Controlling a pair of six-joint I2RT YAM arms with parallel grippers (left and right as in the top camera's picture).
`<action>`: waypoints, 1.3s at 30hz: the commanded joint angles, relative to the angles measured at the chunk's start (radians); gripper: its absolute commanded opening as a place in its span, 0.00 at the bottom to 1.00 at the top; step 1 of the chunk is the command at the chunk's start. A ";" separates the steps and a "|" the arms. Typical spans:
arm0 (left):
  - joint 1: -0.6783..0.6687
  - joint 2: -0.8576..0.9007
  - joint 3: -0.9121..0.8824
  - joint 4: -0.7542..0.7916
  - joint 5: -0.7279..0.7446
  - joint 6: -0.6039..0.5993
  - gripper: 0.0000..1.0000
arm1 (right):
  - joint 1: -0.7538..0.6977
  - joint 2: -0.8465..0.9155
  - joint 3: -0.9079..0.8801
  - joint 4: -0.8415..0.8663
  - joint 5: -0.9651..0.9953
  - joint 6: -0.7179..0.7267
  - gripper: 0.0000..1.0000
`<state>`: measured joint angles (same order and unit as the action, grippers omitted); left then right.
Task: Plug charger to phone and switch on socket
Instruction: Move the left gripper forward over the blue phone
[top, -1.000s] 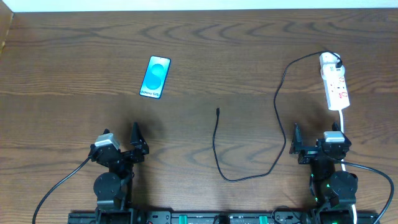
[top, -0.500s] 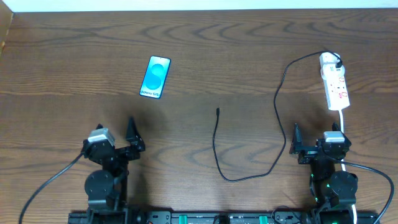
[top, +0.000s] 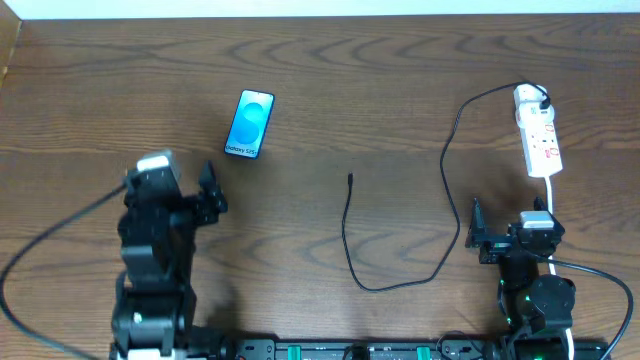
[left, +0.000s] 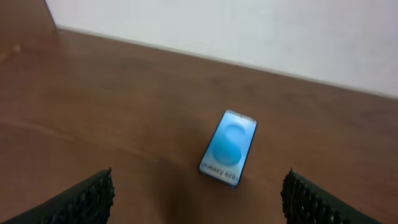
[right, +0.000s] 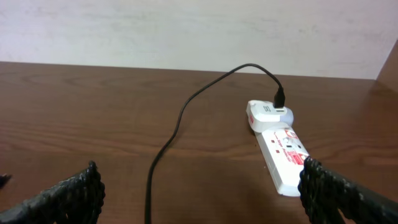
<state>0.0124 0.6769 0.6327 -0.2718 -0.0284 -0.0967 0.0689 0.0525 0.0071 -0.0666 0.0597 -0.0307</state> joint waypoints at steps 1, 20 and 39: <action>0.004 0.109 0.135 -0.060 -0.005 0.019 0.86 | 0.004 0.001 -0.002 -0.004 0.001 -0.008 0.99; 0.003 0.702 0.810 -0.571 -0.005 0.063 0.86 | 0.004 0.001 -0.002 -0.004 0.001 -0.008 0.99; -0.045 1.046 0.987 -0.718 -0.005 0.161 0.86 | 0.004 0.001 -0.002 -0.004 0.001 -0.008 0.99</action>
<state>-0.0177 1.6909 1.5925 -0.9882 -0.0288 0.0345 0.0689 0.0525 0.0071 -0.0669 0.0597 -0.0307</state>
